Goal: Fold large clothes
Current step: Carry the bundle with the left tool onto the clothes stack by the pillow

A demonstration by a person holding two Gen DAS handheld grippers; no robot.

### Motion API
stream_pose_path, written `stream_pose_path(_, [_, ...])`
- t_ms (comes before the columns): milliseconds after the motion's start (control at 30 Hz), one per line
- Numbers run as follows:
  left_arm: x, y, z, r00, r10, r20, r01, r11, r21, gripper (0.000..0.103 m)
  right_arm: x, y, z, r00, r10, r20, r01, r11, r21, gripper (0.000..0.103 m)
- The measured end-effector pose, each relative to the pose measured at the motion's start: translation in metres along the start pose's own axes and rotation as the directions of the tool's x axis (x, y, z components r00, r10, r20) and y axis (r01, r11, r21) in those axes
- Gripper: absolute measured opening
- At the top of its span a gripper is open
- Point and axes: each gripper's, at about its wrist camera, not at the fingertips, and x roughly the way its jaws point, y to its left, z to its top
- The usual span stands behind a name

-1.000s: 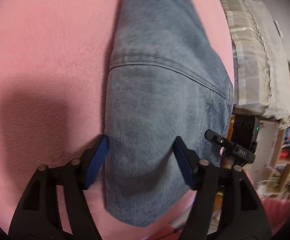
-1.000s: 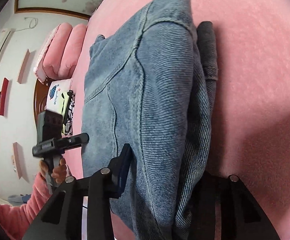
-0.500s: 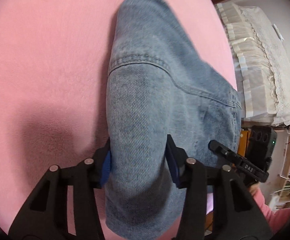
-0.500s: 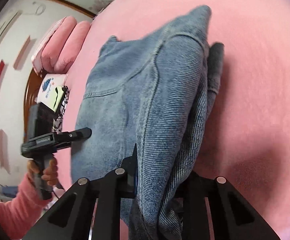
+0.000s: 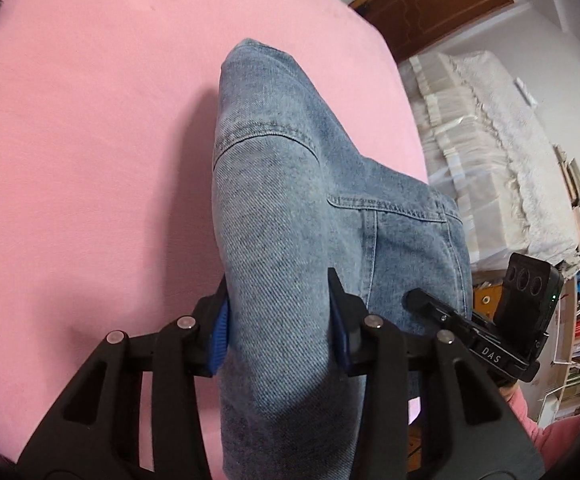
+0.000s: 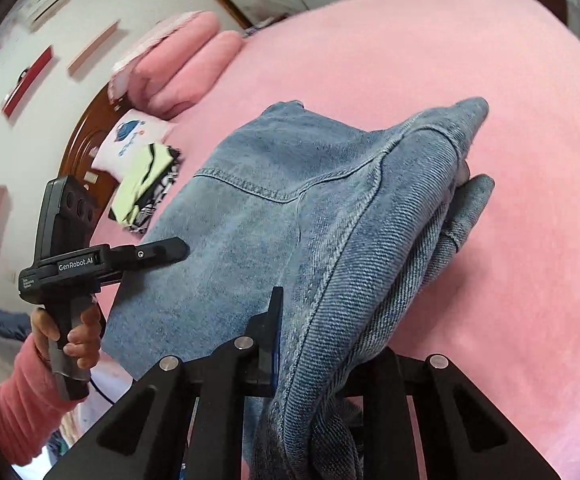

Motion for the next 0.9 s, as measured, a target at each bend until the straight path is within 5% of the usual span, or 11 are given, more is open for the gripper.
stream_pose_path(367, [-0.216,0.078,0.074,0.995,0.074,0.068,-0.082,0.988,0.128,0.037,0.042,0.201,0.059,0.983,0.128,0.134,-0.119,0.99,-0.079,0.016])
stream_pose_path(567, [-0.35,0.175,0.145,0.978,0.163,0.128,-0.186,0.964,0.191,0.037,0.113,0.319,0.094,0.956,0.208,0.205,-0.192,0.977,-0.092,0.016])
stream_pose_path(900, [-0.458,0.32,0.268,0.937,0.292,0.19,-0.332,0.914,0.235,0.037,0.266,0.456,0.166,0.923,0.284,0.259,-0.271,0.959,-0.083,0.016])
